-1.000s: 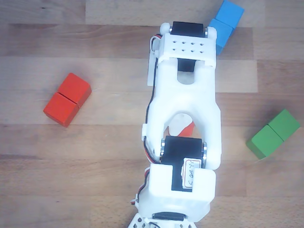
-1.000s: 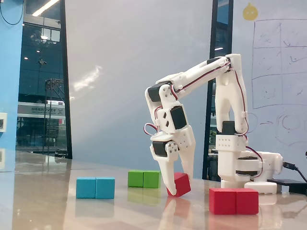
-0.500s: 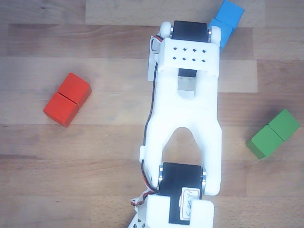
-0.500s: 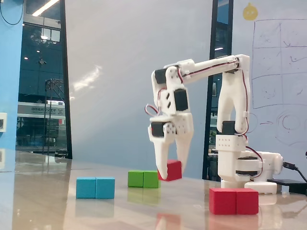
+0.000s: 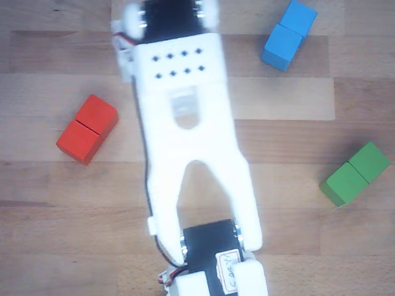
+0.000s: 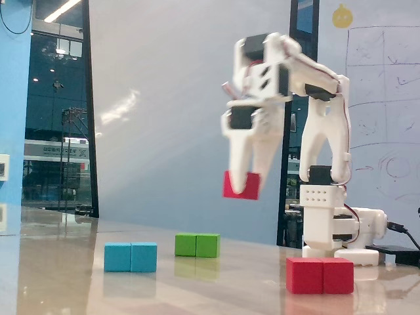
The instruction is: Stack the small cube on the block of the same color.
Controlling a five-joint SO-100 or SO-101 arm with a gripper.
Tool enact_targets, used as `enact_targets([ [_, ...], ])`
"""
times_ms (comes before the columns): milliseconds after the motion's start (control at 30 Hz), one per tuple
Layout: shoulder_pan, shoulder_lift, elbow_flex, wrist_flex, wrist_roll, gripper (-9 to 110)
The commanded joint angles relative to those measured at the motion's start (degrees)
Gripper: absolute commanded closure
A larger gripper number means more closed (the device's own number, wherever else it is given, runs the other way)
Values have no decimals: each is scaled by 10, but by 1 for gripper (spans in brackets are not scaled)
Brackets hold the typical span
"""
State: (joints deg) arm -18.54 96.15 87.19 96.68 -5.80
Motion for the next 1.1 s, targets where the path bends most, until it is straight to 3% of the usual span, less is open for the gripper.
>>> enact_targets([
  [0, -99, 45, -63, 20, -4, 95],
  [400, -258, 42, -62, 13, -5, 95],
  [1067, -221, -120, -62, -63, -59, 95],
])
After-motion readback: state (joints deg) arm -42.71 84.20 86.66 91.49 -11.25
